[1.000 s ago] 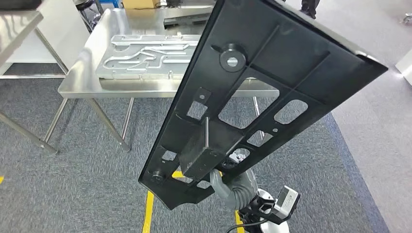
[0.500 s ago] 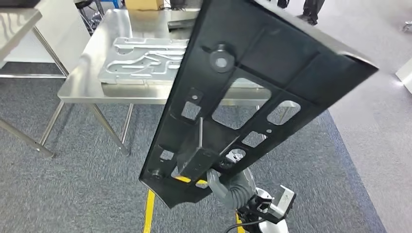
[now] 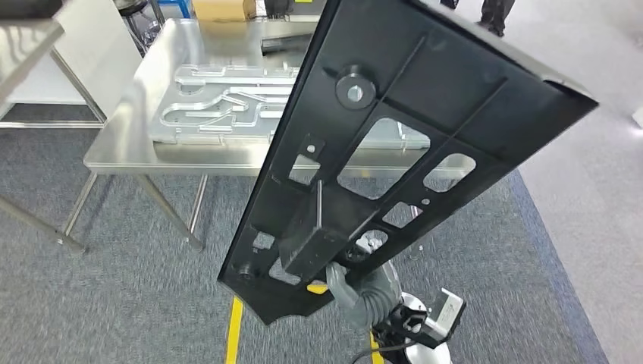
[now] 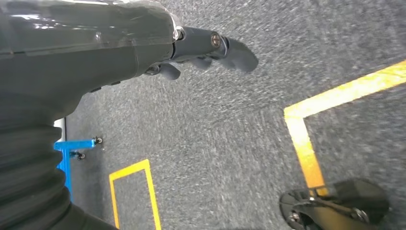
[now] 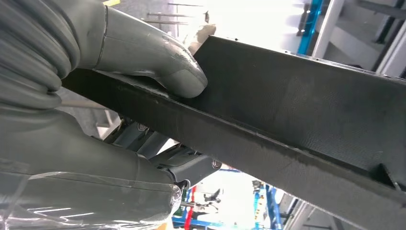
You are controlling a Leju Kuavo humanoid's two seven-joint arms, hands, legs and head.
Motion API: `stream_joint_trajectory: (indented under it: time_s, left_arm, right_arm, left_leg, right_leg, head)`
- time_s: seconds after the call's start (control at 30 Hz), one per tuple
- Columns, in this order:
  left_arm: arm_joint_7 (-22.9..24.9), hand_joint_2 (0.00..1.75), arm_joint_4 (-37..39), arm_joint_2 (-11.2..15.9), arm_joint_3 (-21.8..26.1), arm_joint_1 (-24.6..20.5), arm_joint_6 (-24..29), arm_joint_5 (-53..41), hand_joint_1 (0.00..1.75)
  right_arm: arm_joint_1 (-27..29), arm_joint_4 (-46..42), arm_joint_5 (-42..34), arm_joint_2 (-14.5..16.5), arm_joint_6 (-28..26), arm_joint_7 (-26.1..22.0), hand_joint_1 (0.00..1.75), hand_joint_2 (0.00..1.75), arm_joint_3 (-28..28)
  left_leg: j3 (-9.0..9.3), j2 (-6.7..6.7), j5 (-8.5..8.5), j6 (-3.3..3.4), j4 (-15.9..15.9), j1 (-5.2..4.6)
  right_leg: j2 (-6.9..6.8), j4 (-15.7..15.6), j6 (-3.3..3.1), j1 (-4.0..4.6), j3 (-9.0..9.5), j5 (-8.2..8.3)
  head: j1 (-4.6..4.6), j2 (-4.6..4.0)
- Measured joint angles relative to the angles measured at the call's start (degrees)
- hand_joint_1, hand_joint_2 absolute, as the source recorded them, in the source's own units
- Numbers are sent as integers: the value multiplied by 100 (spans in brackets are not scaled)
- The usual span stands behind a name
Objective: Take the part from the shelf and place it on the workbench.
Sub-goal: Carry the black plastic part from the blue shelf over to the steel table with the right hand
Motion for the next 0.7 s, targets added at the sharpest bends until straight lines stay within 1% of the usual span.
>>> stream_joint_trajectory:
  time_s: [0.03,0.1,0.13,0.17,0.2,0.23,0.27,0.3,0.33,0.4,0.43,0.47,0.5,0.53,0.6,0.63,0.67,0.7]
  left_arm:
    - [2,175,0,1,-1,-3,-1,-3,0]
    - [9,175,0,1,-1,-5,-4,-6,0]
    - [13,175,0,2,0,3,-8,-6,0]
    - [18,175,0,3,1,13,-11,-5,0]
    - [21,175,0,4,1,23,-14,-4,0]
    - [23,175,0,6,2,29,-16,-3,0]
    - [25,175,0,7,2,31,-16,-3,0]
    - [24,175,0,7,2,27,-17,-4,0]
    - [22,175,0,7,2,23,-17,-5,0]
    - [19,175,0,5,2,27,-16,-8,0]
    - [18,175,0,4,2,34,-16,-9,0]
    - [19,175,0,3,2,41,-14,-9,0]
    - [19,175,0,2,2,40,-12,-9,0]
    - [20,175,0,1,2,35,-9,-10,0]
    - [30,175,0,1,2,24,-6,-10,0]
    - [38,175,0,1,2,27,-6,-9,0]
    - [45,175,0,1,2,32,-7,-8,0]
    - [49,175,0,1,3,37,-7,-8,0]
  right_arm:
    - [6,-1,-1,3,1,0,175,175,0]
    - [35,-1,0,8,2,0,175,175,1]
    - [55,-1,0,9,2,0,175,175,0]
    - [75,-1,0,9,3,0,175,175,-1]
    - [91,-1,0,9,4,0,175,175,-1]
    - [100,-1,0,10,5,0,175,175,-1]
    - [105,-1,0,10,8,0,175,175,-2]
    - [106,-1,-1,12,12,0,175,175,-3]
    - [107,-1,-1,13,17,0,175,175,-4]
    - [113,-5,-1,15,29,0,175,175,-8]
    - [117,-13,0,15,33,0,175,175,-8]
    - [119,-22,-1,15,37,-1,175,175,-9]
    - [122,-33,-1,14,39,-1,175,175,-10]
    - [130,-41,-2,14,40,-2,175,175,-11]
    - [164,-47,-2,13,46,-2,175,175,-16]
    - [185,-47,-2,13,50,-2,175,175,-20]
    - [202,-47,-2,13,55,-2,175,175,-22]
    - [211,-47,-2,13,62,-2,175,175,-24]
  left_leg:
    - [-166,14,-131,-18,305,10]
    - [-626,25,-399,-53,1006,27]
    - [-800,30,-430,-65,1199,36]
    - [-878,36,-336,-73,1186,43]
    - [-848,40,-117,-73,956,49]
    - [-737,48,177,-66,568,52]
    - [-623,58,396,-58,196,48]
    - [-540,71,491,-37,-79,34]
    - [-494,80,538,-6,-233,19]
    - [-475,80,506,70,-270,-2]
    - [-447,76,556,104,-292,10]
    - [-417,73,562,137,-313,22]
    - [-384,72,560,170,-337,35]
    - [-355,71,547,200,-353,41]
    - [-308,64,495,239,-357,34]
    - [-278,58,464,244,-357,29]
    - [-237,50,430,241,-357,26]
    - [-183,42,391,235,-357,23]
  right_leg:
    - [-10,-8,-20,-2,38,-23]
    - [-17,-8,-38,-1,87,-78]
    - [-15,-7,-38,-1,116,-108]
    - [-9,-7,-33,-3,157,-141]
    - [-4,-6,-23,-7,208,-177]
    - [-1,-6,-6,-11,265,-218]
    - [-2,-5,19,-9,317,-256]
    - [-4,-4,48,-6,345,-287]
    - [-7,-3,83,-1,354,-316]
    - [-11,-12,155,7,363,-359]
    - [-11,-4,192,3,380,-385]
    - [-11,55,223,-1,375,-427]
    - [-10,219,251,-4,304,-513]
    - [-9,512,276,-13,153,-644]
    - [-9,1306,308,-15,-332,-930]
    - [-9,1594,316,-16,-545,-970]
    - [-10,1678,315,-15,-664,-883]
    - [-10,1514,304,-14,-659,-667]
  head:
    - [1,0]
    - [1,0]
    - [1,0]
    - [1,0]
    - [1,0]
    - [1,0]
    - [1,0]
    - [1,0]
    - [1,0]
    - [1,0]
    - [1,0]
    - [1,0]
    - [1,0]
    - [1,0]
    - [1,0]
    - [1,0]
    - [1,0]
    - [1,0]
